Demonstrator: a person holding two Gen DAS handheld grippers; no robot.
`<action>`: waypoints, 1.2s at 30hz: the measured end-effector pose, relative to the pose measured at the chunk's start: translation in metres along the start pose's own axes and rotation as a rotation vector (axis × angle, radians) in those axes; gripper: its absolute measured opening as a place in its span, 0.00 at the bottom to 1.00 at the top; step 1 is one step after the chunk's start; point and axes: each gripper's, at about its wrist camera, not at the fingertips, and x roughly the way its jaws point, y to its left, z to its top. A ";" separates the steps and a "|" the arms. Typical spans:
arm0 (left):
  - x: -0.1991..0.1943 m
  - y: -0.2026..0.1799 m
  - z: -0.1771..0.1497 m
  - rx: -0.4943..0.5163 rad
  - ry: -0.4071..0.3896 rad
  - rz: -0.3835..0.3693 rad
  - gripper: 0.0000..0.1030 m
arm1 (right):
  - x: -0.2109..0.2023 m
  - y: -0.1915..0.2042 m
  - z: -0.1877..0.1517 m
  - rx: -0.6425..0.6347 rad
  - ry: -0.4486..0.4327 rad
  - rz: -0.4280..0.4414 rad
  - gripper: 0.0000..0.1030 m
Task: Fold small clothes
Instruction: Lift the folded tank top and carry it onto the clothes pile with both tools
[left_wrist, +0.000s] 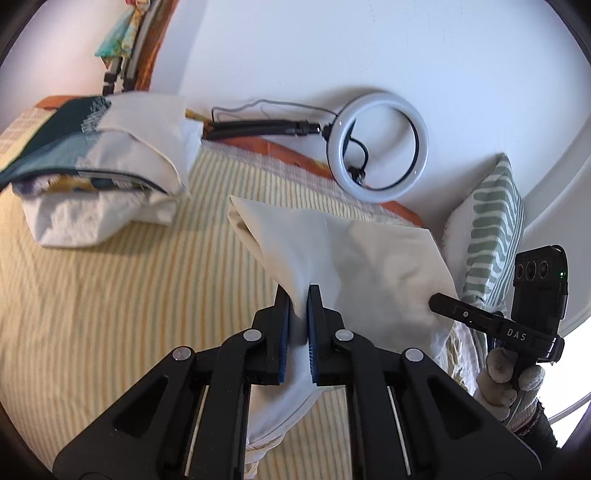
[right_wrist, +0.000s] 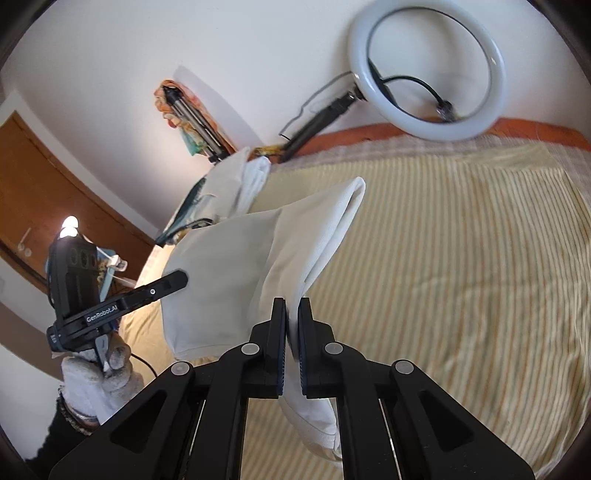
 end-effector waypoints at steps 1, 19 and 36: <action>-0.005 0.003 0.006 0.004 -0.012 0.007 0.07 | 0.003 0.005 0.005 -0.002 -0.008 0.011 0.04; -0.062 0.104 0.112 0.018 -0.165 0.177 0.06 | 0.094 0.123 0.098 -0.159 -0.033 0.087 0.04; -0.045 0.218 0.190 -0.047 -0.196 0.323 0.06 | 0.224 0.163 0.163 -0.178 -0.007 0.071 0.04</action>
